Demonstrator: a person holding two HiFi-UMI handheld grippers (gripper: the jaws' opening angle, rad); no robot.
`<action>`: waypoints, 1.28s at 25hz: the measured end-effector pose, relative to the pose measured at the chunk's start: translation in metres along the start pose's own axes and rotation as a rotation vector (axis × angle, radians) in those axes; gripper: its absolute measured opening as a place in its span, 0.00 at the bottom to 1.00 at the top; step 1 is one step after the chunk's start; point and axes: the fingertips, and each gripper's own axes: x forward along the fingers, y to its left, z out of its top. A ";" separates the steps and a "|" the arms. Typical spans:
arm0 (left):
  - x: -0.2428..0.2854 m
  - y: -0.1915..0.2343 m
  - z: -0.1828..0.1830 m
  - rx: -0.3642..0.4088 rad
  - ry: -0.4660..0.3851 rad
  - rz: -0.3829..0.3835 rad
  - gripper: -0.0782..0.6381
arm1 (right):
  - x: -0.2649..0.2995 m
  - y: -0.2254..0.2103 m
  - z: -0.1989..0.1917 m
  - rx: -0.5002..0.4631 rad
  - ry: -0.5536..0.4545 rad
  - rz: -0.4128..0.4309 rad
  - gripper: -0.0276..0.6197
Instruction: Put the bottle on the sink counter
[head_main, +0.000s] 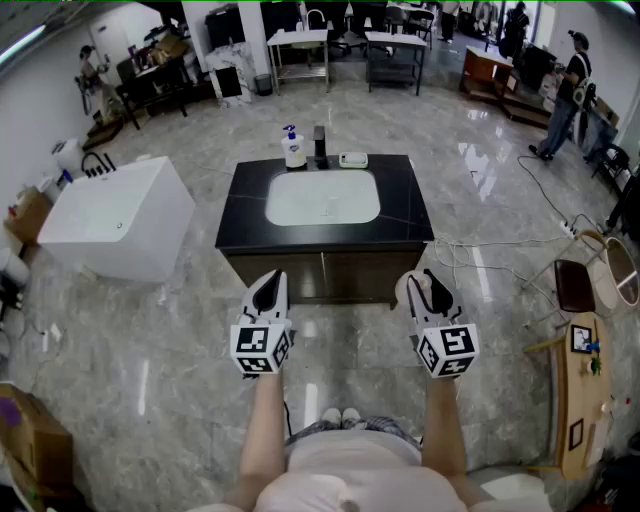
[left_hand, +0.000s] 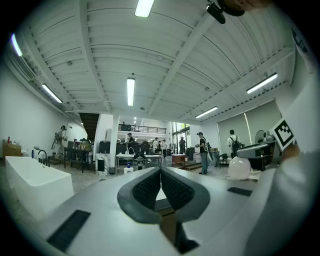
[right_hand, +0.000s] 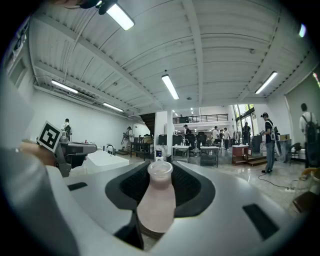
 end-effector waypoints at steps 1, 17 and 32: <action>-0.001 0.001 0.000 -0.001 0.001 0.000 0.15 | 0.000 0.001 0.000 0.000 0.000 0.000 0.27; -0.001 0.000 -0.005 -0.003 0.014 0.006 0.15 | 0.001 0.002 -0.002 0.031 -0.004 0.019 0.27; -0.006 0.011 -0.013 -0.009 0.036 0.001 0.15 | 0.006 0.015 -0.004 0.057 -0.003 0.032 0.27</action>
